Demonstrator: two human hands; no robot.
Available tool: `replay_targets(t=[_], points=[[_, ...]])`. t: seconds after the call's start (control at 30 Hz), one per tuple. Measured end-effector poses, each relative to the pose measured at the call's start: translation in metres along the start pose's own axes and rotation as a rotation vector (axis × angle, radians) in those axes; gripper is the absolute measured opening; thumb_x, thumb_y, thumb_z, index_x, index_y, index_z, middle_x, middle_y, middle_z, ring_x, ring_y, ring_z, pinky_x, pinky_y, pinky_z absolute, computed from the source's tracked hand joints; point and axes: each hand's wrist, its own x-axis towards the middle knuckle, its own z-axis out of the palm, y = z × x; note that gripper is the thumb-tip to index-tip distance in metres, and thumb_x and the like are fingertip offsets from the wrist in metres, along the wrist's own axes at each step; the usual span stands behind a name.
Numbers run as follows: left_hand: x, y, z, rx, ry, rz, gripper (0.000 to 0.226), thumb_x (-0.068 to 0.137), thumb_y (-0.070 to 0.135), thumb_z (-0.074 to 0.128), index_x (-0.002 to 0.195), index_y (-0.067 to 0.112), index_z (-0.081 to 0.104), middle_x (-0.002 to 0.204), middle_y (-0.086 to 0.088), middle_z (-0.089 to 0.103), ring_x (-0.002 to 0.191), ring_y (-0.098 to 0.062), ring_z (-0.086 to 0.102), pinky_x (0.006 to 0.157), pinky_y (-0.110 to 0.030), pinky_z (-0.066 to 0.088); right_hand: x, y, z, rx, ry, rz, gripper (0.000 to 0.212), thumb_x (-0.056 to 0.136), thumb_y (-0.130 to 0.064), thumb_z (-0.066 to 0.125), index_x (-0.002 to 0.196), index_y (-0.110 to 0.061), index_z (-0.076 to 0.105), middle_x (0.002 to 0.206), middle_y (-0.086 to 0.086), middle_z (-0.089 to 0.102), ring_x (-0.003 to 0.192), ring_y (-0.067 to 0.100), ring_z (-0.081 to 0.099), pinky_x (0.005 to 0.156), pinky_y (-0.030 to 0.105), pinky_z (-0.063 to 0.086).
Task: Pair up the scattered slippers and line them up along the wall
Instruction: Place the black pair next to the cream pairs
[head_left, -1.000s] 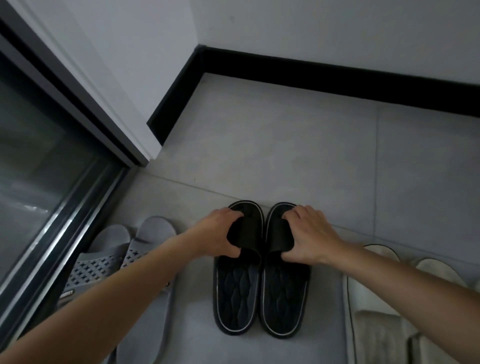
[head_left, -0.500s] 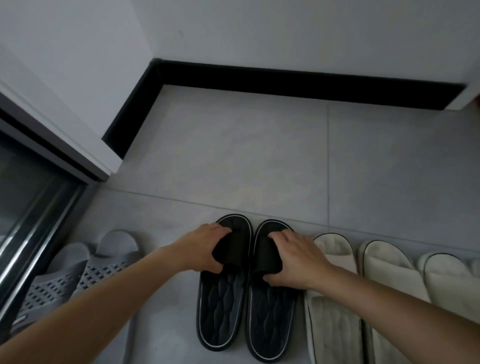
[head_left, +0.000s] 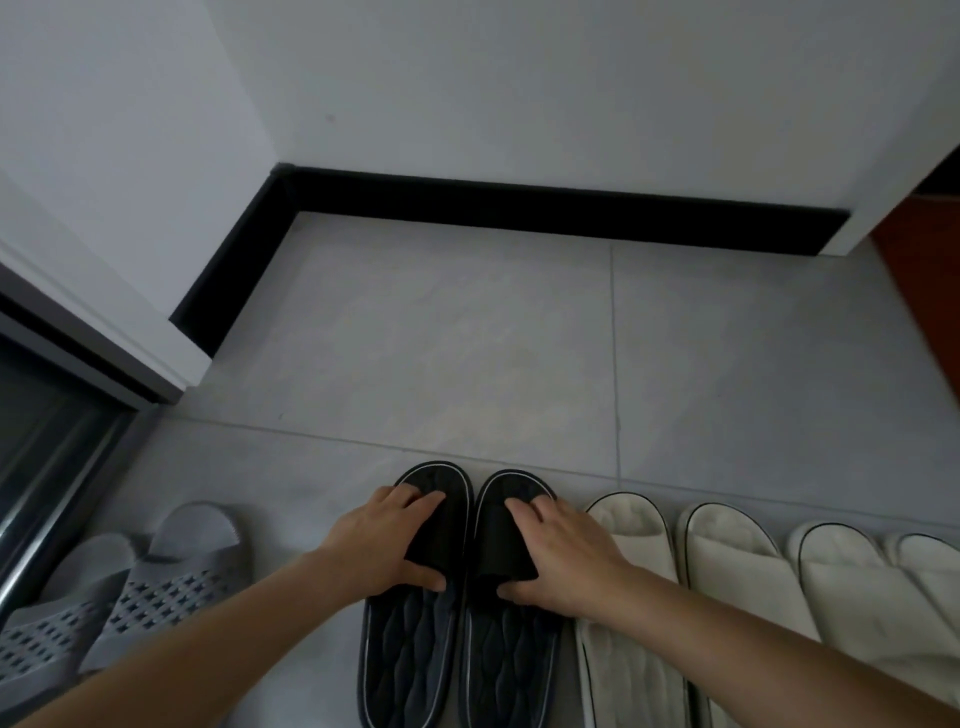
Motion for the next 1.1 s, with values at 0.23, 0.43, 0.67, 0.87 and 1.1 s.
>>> replay_targets(t=[0.23, 0.43, 0.67, 0.87, 1.1], points=[[-0.001, -0.001, -0.003, 0.009, -0.023, -0.004, 0.107, 0.062, 0.074, 0.063, 0.149, 0.033, 0.015, 0.145, 0.005, 0.03, 0.136, -0.018, 0.027, 0.108, -0.038, 0.038, -0.003, 0.0, -0.005, -0.005, -0.016, 0.001, 0.105, 0.066, -0.068, 0.064, 0.145, -0.018, 0.017, 0.137, 0.01, 0.037, 0.128, 0.028, 0.037, 0.102, 0.041, 0.038], [-0.003, -0.001, -0.005, 0.025, -0.056, 0.005, 0.106, 0.064, 0.073, 0.063, 0.149, 0.033, 0.014, 0.144, 0.004, 0.03, 0.135, -0.019, 0.028, 0.106, -0.039, 0.039, -0.003, 0.0, -0.004, -0.023, -0.005, 0.011, 0.106, 0.064, -0.069, 0.065, 0.144, -0.018, 0.019, 0.136, 0.01, 0.038, 0.127, 0.029, 0.038, 0.099, 0.041, 0.04], [-0.003, 0.007, -0.006, 0.035, -0.051, 0.004, 0.107, 0.066, 0.07, 0.064, 0.15, 0.029, 0.012, 0.145, 0.002, 0.029, 0.136, -0.02, 0.027, 0.106, -0.039, 0.04, 0.0, -0.002, -0.002, -0.045, 0.003, 0.017, 0.107, 0.062, -0.071, 0.065, 0.143, -0.017, 0.02, 0.134, 0.011, 0.039, 0.124, 0.031, 0.041, 0.097, 0.042, 0.041], [-0.006, 0.015, 0.001, 0.068, 0.015, -0.02, 0.109, 0.067, 0.074, 0.059, 0.15, 0.024, 0.011, 0.147, 0.0, 0.028, 0.138, -0.022, 0.025, 0.105, -0.04, 0.04, -0.001, -0.003, -0.003, -0.042, -0.004, 0.02, 0.107, 0.062, -0.071, 0.065, 0.143, -0.017, 0.02, 0.134, 0.011, 0.039, 0.124, 0.03, 0.04, 0.098, 0.041, 0.041], [-0.003, 0.026, 0.01, 0.141, 0.081, -0.052, 0.118, 0.06, 0.081, 0.055, 0.149, 0.016, 0.011, 0.146, -0.001, 0.029, 0.135, -0.023, 0.029, 0.1, -0.041, 0.042, -0.001, -0.004, -0.005, -0.033, -0.018, 0.025, 0.107, 0.063, -0.07, 0.065, 0.143, -0.017, 0.019, 0.135, 0.011, 0.038, 0.125, 0.029, 0.04, 0.099, 0.041, 0.041]])
